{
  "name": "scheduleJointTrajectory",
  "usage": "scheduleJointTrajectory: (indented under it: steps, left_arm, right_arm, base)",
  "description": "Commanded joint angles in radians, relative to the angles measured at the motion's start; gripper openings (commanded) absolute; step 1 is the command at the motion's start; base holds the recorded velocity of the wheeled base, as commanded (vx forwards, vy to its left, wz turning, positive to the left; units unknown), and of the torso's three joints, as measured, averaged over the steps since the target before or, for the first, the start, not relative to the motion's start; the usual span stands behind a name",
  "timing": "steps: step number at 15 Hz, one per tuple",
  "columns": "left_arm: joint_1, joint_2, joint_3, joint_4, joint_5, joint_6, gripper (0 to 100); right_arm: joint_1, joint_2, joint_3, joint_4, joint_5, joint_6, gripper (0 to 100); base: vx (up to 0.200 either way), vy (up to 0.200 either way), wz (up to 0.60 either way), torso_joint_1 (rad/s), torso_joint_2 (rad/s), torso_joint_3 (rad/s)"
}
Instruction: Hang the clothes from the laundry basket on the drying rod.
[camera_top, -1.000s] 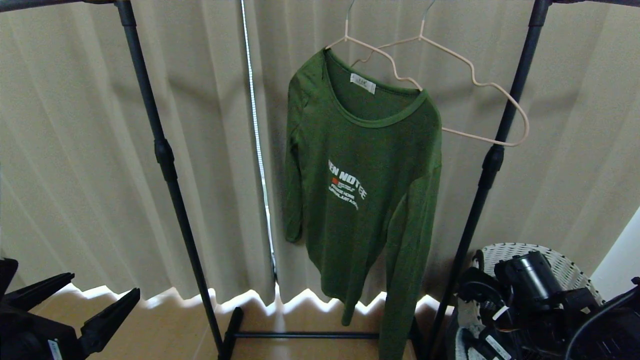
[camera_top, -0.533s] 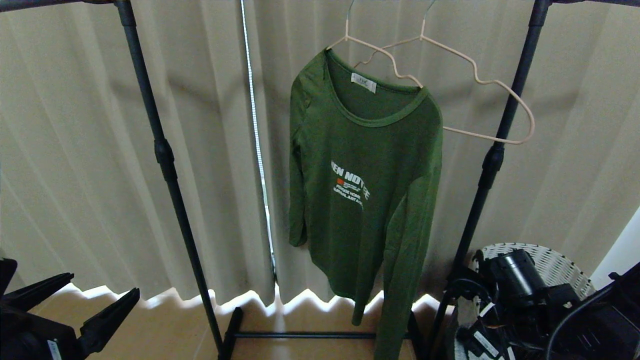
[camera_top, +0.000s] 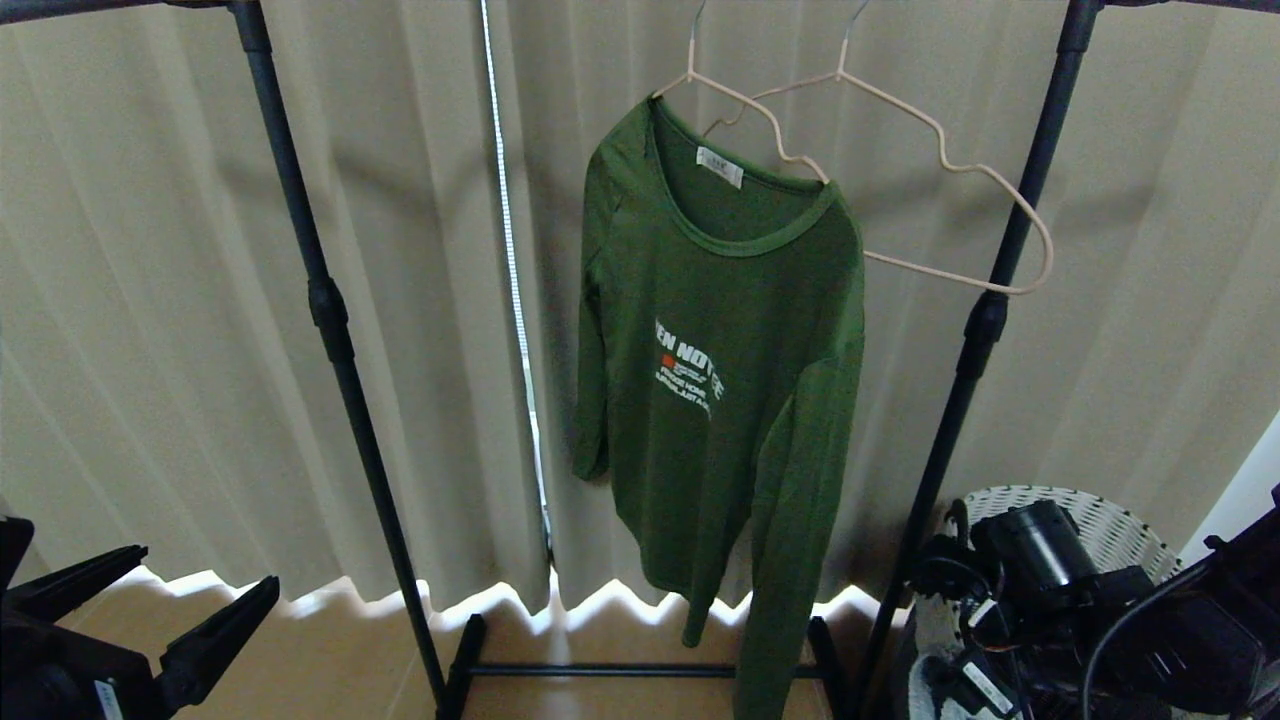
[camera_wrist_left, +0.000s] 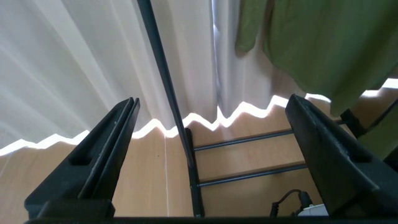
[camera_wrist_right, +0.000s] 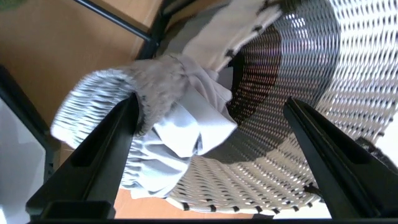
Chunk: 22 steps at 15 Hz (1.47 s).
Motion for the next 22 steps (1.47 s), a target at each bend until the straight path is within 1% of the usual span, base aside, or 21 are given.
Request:
scheduleJointTrajectory:
  steps: [1, 5, 6, 9, 13, 15, 16, 18, 19, 20, 21, 22]
  left_arm:
    - [-0.001, -0.01, 0.0, -0.001, 0.001, 0.0, 100]
    - [-0.001, -0.018, -0.002, 0.001, 0.002, 0.0, 100]
    - [0.001, -0.02, -0.002, 0.001, 0.002, 0.0, 100]
    - [0.002, -0.021, -0.002, 0.001, 0.002, 0.0, 100]
    - [0.002, -0.027, -0.002, 0.001, 0.004, 0.0, 100]
    - [0.002, -0.027, -0.002, 0.001, 0.004, -0.001, 100]
    - [0.002, -0.027, -0.002, -0.001, 0.004, -0.001, 100]
    - [0.01, -0.026, -0.002, 0.001, 0.004, 0.0, 100]
    - [0.015, -0.024, -0.002, 0.001, 0.002, 0.0, 100]
    - [0.015, -0.023, -0.002, 0.001, 0.001, 0.0, 100]
    - [0.015, -0.021, -0.002, 0.001, 0.001, 0.0, 100]
    - [0.015, -0.023, -0.002, 0.001, -0.001, 0.0, 100]
  right_arm:
    - [-0.013, 0.01, 0.0, 0.0, 0.0, -0.001, 100]
    - [-0.013, 0.031, -0.002, -0.012, 0.002, -0.032, 100]
    - [-0.01, 0.033, -0.011, -0.012, 0.006, -0.033, 0]
    - [-0.004, 0.042, -0.028, -0.012, 0.011, -0.032, 0]
    - [-0.009, 0.022, -0.015, -0.017, 0.016, -0.024, 0]
    - [-0.01, -0.018, -0.014, -0.015, 0.04, -0.001, 0]
    - [-0.012, -0.087, -0.005, -0.015, 0.065, 0.024, 0]
    - [-0.013, -0.197, 0.011, -0.015, 0.106, 0.036, 0]
    - [-0.013, -0.308, 0.028, -0.015, 0.178, 0.048, 0]
    - [-0.013, -0.389, 0.04, -0.015, 0.215, 0.056, 0]
    - [-0.013, -0.437, 0.046, -0.015, 0.235, 0.06, 0]
    - [-0.013, -0.496, 0.051, -0.015, 0.263, 0.083, 0]
  base:
    - [0.0, 0.0, 0.0, 0.0, 0.0, 0.0]
    - [0.0, 0.0, 0.0, 0.0, 0.0, 0.0]
    - [0.0, 0.0, 0.0, 0.0, 0.0, 0.0]
    - [0.0, 0.0, 0.0, 0.0, 0.0, 0.0]
    - [0.0, 0.0, 0.0, 0.0, 0.0, 0.0]
    - [0.0, 0.0, 0.0, 0.0, 0.0, 0.0]
    - [0.0, 0.0, 0.0, 0.0, 0.0, 0.0]
    - [0.0, 0.0, 0.0, 0.0, 0.0, 0.0]
    - [0.0, 0.0, 0.0, 0.0, 0.0, 0.0]
    - [0.0, 0.0, 0.0, 0.0, 0.0, 0.0]
    - [0.0, 0.0, 0.0, 0.0, 0.0, 0.0]
    - [0.0, 0.0, 0.0, 0.0, 0.0, 0.0]
